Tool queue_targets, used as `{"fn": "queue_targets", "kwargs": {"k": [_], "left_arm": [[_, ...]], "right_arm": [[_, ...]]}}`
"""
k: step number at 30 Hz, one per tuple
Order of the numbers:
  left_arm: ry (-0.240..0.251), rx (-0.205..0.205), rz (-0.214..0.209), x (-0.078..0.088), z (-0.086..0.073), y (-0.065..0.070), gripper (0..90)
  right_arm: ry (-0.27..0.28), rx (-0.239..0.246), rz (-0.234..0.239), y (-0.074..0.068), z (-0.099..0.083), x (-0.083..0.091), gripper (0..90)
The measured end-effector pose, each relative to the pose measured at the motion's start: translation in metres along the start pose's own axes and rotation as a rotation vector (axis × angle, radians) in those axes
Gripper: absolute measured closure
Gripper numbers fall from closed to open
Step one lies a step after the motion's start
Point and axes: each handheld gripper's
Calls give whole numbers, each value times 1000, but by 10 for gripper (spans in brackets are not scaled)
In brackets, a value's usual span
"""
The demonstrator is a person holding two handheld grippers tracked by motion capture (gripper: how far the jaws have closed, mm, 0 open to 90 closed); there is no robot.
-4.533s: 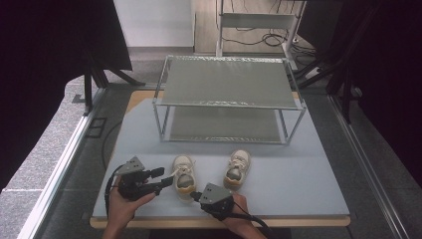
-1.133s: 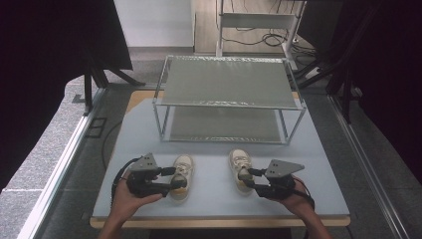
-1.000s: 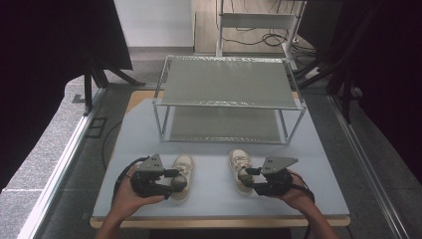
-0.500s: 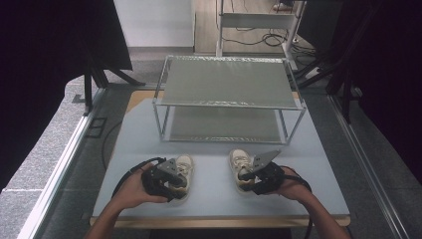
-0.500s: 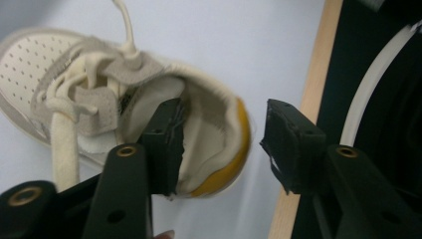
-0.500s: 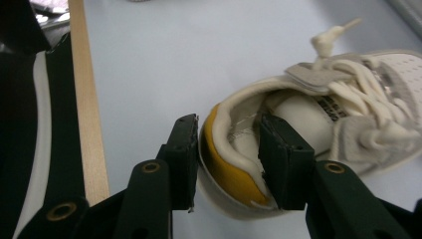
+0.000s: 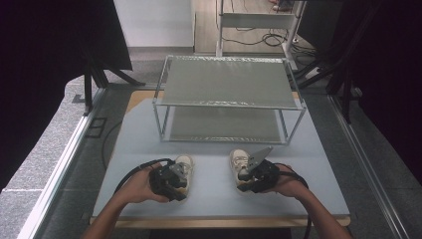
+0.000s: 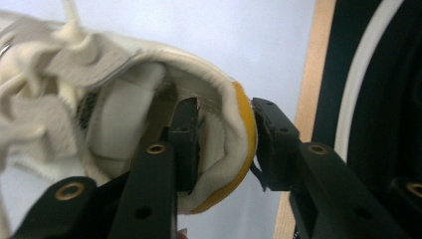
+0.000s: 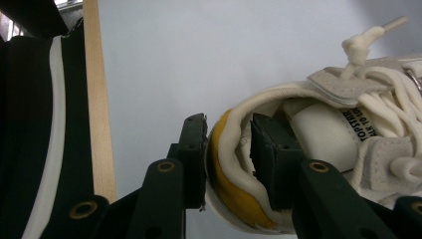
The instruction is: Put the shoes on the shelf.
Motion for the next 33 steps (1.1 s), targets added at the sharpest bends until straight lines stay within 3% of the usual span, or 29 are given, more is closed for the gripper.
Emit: {"fn": "queue_targets", "kwargs": {"k": [2,10,11,23,33], "left_arm": [[-18,-22,-27,-1,3,-1,713],[-36,-61,-24,-2,7,1,749],[-35,-78,-15,-1,8,2,748],[3,-125,55,11,22,4,747],[21,-165,76,13,47,-10,747]], "right_arm": [[-3,2,9,0,1,0,695],[-11,6,11,-2,3,-1,722],[-13,13,2,-4,4,-1,724],[-16,47,-14,-8,13,11,725],[-18,76,-57,-1,29,16,724]]}}
Point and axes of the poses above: each handheld gripper's, and its own axes: x roughly backward along the jaws, z roughly out of its top, y roughly to its right, and after that the axes turned 4 degrees about -x, right-handed
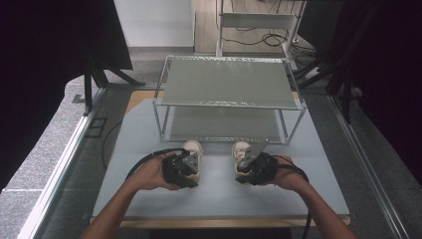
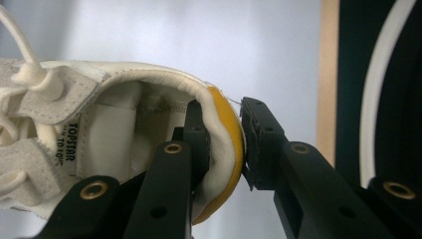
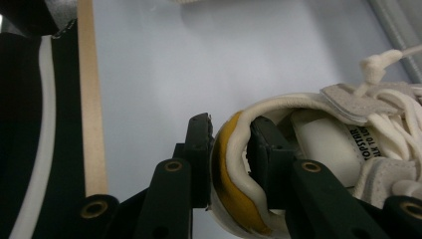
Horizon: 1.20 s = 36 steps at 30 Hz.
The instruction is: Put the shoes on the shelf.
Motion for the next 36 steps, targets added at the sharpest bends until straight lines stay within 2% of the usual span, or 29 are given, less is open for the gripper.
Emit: {"fn": "queue_targets", "kwargs": {"k": [5,6,8,14,18,23,29,36], "left_arm": [[17,-9,1,-4,13,-16,747],[17,-9,1,-4,13,-16,747],[31,-7,2,-5,18,-25,747],[37,-4,9,-10,24,-39,748],[30,-2,5,-12,27,-44,747],[32,-3,17,-15,31,-52,747],[44,-14,40,-21,36,-63,747],[43,-20,52,-23,41,-73,747]], "right_arm": [[9,12,-23,6,8,0,725],[9,12,-23,6,8,0,725],[15,6,-23,12,11,0,724],[15,3,-44,25,14,-2,724],[24,-6,-44,32,15,-3,724],[12,0,-54,36,17,-5,723],[26,0,-81,44,24,-4,723],[29,-8,-83,55,27,-9,723]]}}
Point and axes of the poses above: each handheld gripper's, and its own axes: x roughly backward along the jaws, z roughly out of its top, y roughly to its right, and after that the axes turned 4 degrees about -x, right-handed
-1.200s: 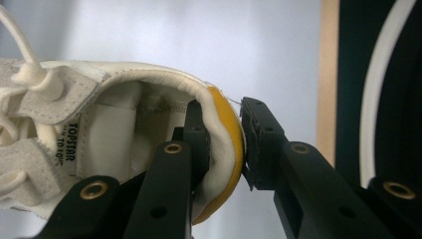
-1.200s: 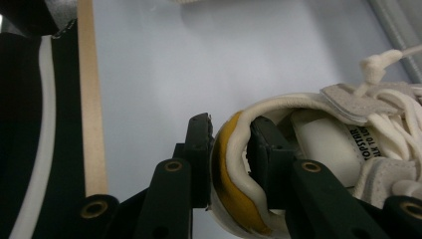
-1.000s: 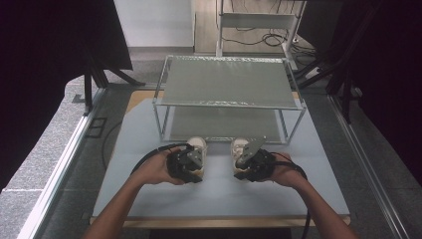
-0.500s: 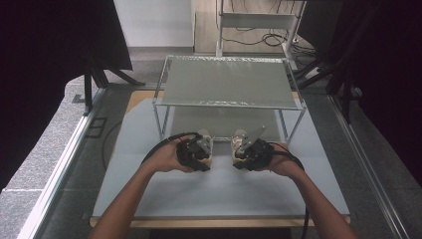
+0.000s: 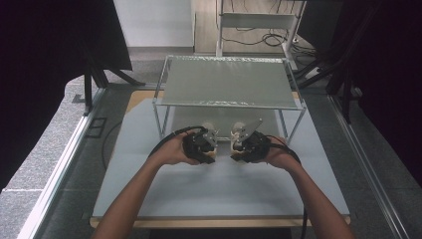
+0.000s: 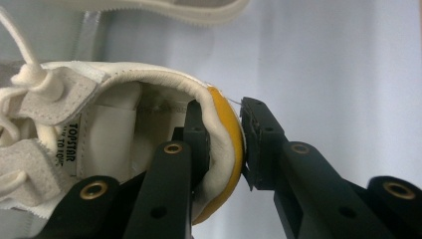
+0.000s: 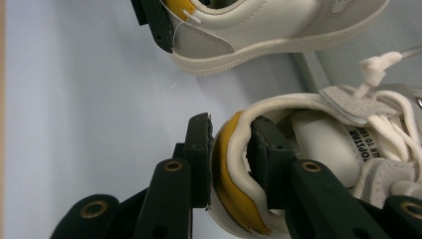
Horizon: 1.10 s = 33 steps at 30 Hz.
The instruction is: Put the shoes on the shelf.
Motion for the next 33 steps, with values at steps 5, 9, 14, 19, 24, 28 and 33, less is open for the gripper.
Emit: {"fn": "queue_targets", "kwargs": {"k": [5,9,14,19,24,28,33], "left_arm": [[-3,-5,14,-8,3,-10,747],[-14,-7,15,-12,9,-17,747],[-10,-2,19,-16,15,-25,747],[-11,1,25,-20,18,-32,746],[-8,0,33,-23,18,-37,746],[-16,11,35,-30,17,-41,745],[-10,23,25,-38,16,-44,744]], "right_arm": [[1,-16,-1,13,-1,-8,723],[12,-23,-2,22,-1,-13,722],[16,-15,-2,27,1,-17,721],[11,-1,-4,31,1,-25,721],[2,-4,-1,36,0,-28,720],[-10,13,-18,38,5,-32,720],[-20,18,-19,41,9,-37,718]]}}
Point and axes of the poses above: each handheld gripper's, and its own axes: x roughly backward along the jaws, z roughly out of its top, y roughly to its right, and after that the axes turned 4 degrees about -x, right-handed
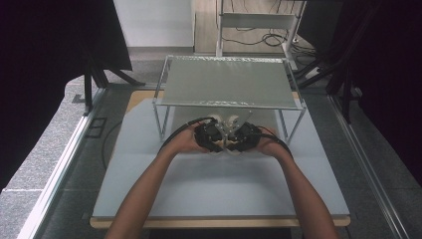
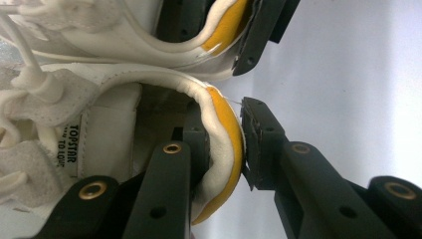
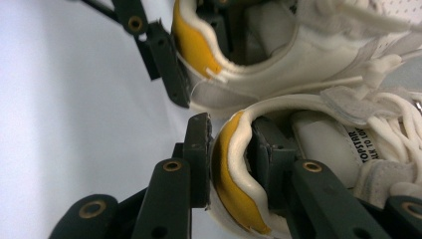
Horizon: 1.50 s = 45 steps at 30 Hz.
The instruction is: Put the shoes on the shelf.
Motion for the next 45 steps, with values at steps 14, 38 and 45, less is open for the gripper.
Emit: {"fn": "queue_targets", "kwargs": {"k": [14,38,45], "left_arm": [[32,12,65,-3,4,-1,620],[261,117,262,45,-23,35,410],[283,294,349,56,-56,48,616]], "right_arm": [[40,-58,-52,3,-1,-1,549],[239,-77,-233,-29,-13,41,397],[289,-126,-294,-40,-36,58,515]]}}
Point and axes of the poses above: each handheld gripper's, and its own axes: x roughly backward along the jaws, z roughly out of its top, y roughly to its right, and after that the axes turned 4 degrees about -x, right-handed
